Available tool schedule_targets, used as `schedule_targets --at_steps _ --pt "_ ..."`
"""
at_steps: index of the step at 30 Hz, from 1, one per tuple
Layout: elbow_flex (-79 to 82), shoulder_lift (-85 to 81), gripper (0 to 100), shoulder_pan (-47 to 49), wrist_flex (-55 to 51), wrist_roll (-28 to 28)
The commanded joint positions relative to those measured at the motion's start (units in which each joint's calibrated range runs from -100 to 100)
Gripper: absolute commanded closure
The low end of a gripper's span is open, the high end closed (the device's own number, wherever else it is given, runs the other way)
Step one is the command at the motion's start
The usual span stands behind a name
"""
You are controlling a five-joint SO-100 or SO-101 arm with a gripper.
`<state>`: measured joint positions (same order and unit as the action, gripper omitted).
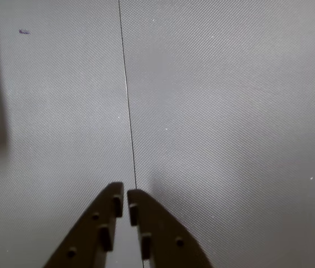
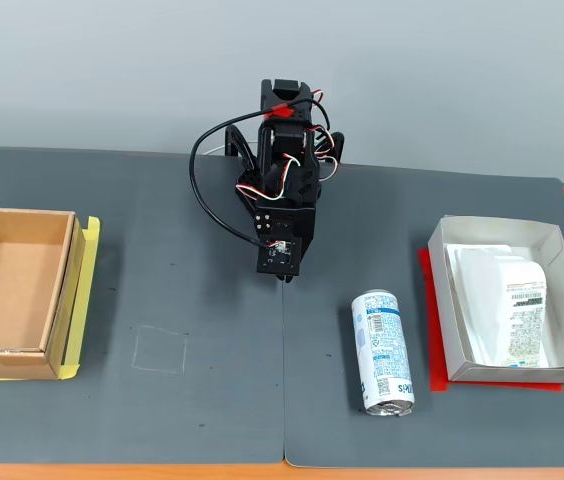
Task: Pick the can and put it in the brown box
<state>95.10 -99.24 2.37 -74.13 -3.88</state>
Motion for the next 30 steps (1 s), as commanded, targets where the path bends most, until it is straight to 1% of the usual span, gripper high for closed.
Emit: schedule_targets --at_steps 1,14,19,23,30 --pt "-3.0 -0.3 99 -0.1 -0.1 0.0" --pt "-3.1 -0.1 99 0.2 -0.1 0.3" --pt "-3.6 0.9 99 2.9 -0.1 0.3" --pt "-8.0 4.3 99 2.9 0.0 0.3" --pt "-18.3 15.5 99 2.9 4.9 0.3"
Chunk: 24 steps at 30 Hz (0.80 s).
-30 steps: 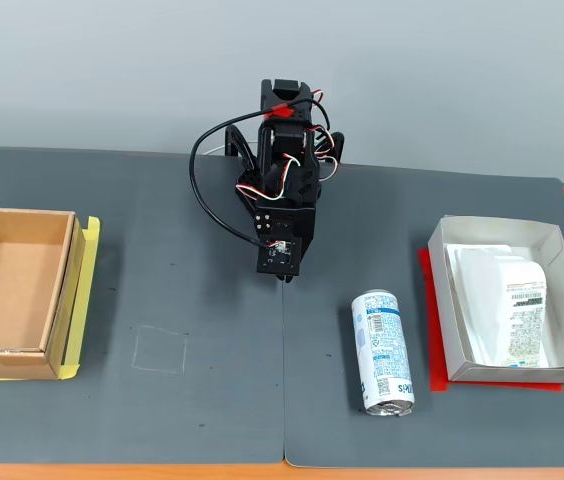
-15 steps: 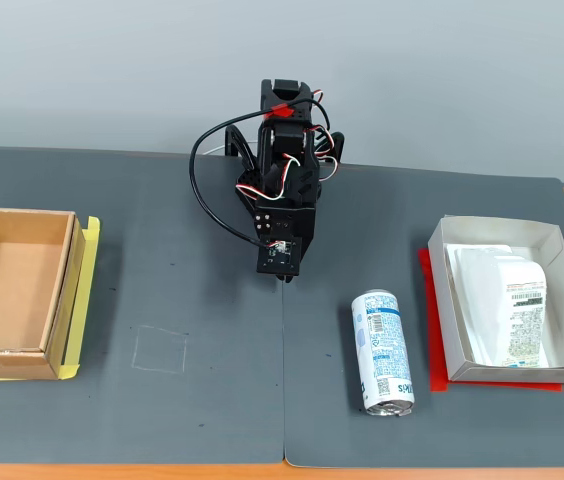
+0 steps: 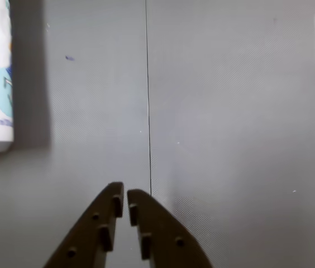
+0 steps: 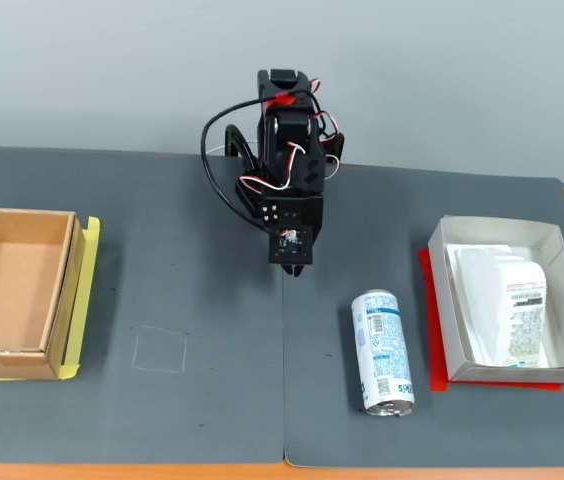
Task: Pick the can and put it in the brown box
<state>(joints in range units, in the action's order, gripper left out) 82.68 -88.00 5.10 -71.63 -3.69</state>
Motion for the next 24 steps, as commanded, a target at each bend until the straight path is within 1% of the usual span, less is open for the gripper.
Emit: schedule_targets --at_steps 1,6,17,24 --pt "-7.3 6.2 99 0.2 3.3 0.1" --pt "-16.3 16.0 99 0.2 6.2 0.1" --pt "-41.6 37.4 99 0.3 5.8 -0.3" --pt "-50.6 46.2 99 1.8 5.6 -0.3"
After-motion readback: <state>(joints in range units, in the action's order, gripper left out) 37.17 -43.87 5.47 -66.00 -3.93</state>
